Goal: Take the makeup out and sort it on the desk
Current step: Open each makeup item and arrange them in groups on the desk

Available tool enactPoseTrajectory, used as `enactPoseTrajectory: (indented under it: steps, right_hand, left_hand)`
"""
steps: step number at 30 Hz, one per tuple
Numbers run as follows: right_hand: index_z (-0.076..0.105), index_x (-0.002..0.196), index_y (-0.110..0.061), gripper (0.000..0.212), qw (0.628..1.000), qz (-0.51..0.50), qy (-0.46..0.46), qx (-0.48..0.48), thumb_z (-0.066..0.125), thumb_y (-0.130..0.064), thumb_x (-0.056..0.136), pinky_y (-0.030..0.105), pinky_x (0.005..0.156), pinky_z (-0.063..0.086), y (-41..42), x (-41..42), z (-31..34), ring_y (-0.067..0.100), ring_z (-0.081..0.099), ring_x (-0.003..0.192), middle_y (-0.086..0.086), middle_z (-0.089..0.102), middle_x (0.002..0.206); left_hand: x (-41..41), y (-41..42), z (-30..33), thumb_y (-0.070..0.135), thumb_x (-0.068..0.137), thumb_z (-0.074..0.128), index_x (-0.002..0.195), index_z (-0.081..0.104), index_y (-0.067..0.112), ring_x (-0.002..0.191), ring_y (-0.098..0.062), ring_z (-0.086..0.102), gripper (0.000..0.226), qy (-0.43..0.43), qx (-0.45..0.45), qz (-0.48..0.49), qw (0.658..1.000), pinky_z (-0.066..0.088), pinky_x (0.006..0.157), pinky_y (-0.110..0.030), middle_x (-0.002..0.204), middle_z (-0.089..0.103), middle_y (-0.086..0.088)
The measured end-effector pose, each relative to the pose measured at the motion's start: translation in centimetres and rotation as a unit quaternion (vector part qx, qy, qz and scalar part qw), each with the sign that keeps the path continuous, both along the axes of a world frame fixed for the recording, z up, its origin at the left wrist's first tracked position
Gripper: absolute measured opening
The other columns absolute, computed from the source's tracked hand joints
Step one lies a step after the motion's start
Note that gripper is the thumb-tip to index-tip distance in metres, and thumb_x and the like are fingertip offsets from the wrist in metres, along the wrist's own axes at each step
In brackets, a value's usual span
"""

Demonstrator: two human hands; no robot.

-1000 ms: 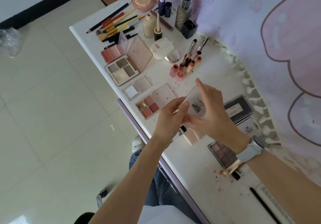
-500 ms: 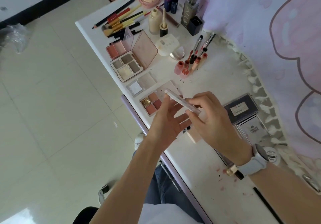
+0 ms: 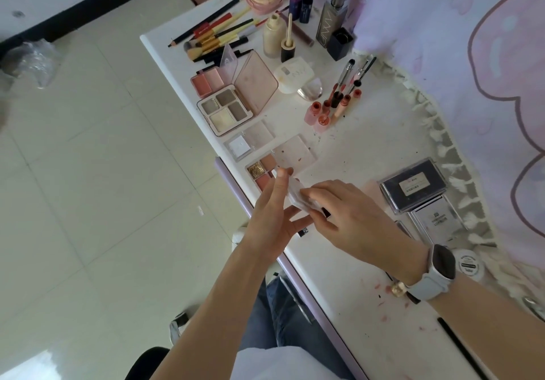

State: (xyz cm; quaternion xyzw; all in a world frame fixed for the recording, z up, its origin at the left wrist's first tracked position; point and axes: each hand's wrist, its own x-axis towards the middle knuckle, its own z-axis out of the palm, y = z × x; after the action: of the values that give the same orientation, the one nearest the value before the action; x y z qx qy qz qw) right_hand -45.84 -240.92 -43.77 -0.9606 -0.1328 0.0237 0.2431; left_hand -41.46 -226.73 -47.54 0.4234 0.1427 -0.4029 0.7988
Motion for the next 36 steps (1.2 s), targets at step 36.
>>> enactPoseTrajectory:
  steps: [36]
  right_hand:
    - [0.062, 0.109, -0.008, 0.022, 0.926, -0.242, 0.227, 0.179, 0.050, -0.009, 0.090, 0.038, 0.088, 0.050, -3.7, 3.0, -3.7, 0.022, 0.064, 0.087, 0.006, 0.069, 0.092]
  left_hand:
    - [-2.5, 4.4, -3.5, 0.030, 0.069, 0.079, 0.135, 0.043, 0.012, 0.110, -0.020, 0.047, 0.077, -0.433, 0.516, -0.201, 0.711, 0.040, 0.090, -0.026, 0.128, 0.038, -0.007]
